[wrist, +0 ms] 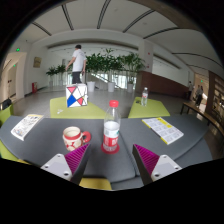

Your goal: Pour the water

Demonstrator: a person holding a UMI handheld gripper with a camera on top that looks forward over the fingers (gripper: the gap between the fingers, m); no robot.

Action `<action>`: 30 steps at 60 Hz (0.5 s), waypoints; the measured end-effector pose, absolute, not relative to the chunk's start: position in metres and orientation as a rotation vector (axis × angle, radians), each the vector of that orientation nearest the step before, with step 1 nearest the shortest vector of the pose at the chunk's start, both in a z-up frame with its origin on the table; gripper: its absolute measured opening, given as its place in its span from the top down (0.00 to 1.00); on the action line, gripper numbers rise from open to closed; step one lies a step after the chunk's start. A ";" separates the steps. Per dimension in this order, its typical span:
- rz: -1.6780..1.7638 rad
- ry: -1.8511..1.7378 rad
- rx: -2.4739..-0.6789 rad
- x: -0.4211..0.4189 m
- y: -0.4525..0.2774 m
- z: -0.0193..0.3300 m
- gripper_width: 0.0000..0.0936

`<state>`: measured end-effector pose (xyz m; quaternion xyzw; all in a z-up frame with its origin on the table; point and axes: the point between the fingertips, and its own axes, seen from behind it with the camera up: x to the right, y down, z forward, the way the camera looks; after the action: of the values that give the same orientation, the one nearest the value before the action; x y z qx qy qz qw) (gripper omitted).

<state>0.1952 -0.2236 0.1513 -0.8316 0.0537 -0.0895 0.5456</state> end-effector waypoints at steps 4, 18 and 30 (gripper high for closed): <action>-0.213 0.136 -1.982 0.182 -0.268 0.163 0.08; -0.248 0.128 -1.965 0.146 -0.417 0.205 0.08; -0.247 0.093 -1.959 0.123 -0.500 0.223 0.09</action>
<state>0.1231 -0.5003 0.2229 -0.8276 0.0391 -0.1042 0.5501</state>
